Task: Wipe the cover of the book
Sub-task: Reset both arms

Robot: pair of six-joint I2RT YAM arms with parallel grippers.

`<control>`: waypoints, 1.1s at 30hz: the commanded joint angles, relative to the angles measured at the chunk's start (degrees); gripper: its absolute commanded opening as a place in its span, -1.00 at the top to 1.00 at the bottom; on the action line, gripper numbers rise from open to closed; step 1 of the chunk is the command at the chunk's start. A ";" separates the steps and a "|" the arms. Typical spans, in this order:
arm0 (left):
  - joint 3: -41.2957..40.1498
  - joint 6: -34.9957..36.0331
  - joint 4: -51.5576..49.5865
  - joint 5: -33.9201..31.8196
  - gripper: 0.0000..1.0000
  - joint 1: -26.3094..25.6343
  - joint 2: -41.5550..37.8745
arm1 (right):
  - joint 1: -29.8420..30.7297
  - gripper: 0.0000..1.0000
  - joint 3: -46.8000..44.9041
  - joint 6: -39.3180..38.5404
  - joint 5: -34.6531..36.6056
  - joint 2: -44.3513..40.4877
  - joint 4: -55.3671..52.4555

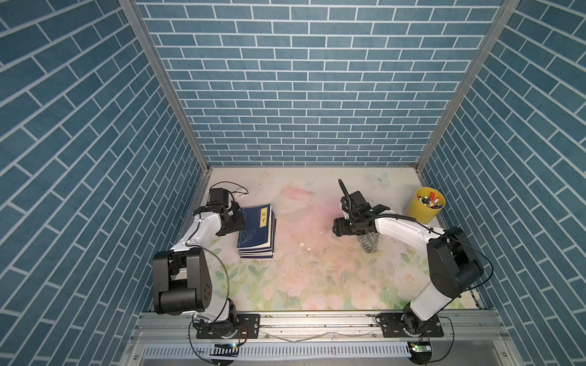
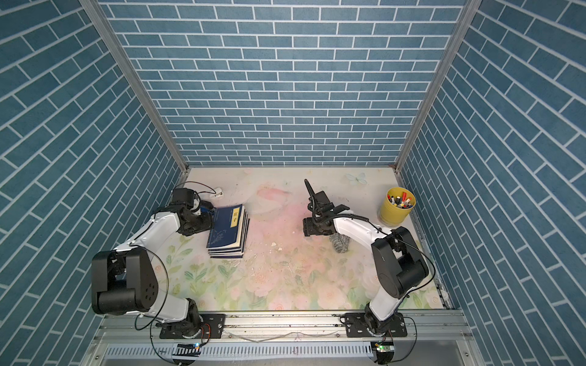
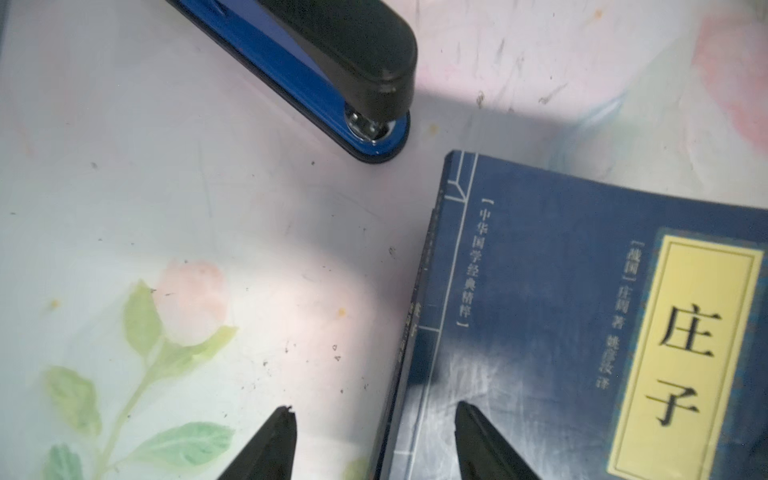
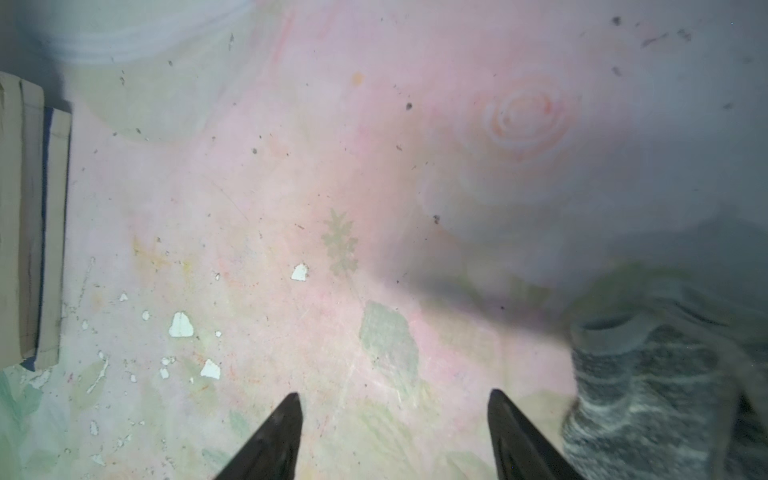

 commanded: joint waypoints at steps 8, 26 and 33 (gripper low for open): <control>-7.32 -8.61 18.54 -2.20 -0.90 -1.64 -13.15 | -9.35 -0.47 -1.75 -11.28 6.42 -14.80 1.86; -34.24 4.06 76.59 -18.45 -0.99 -6.67 -6.91 | -37.35 -0.50 -23.23 -11.46 9.63 -17.83 34.09; -37.40 6.76 86.69 -17.38 -0.99 -6.69 -3.07 | -39.49 -0.50 -30.41 -13.08 9.79 -15.20 48.93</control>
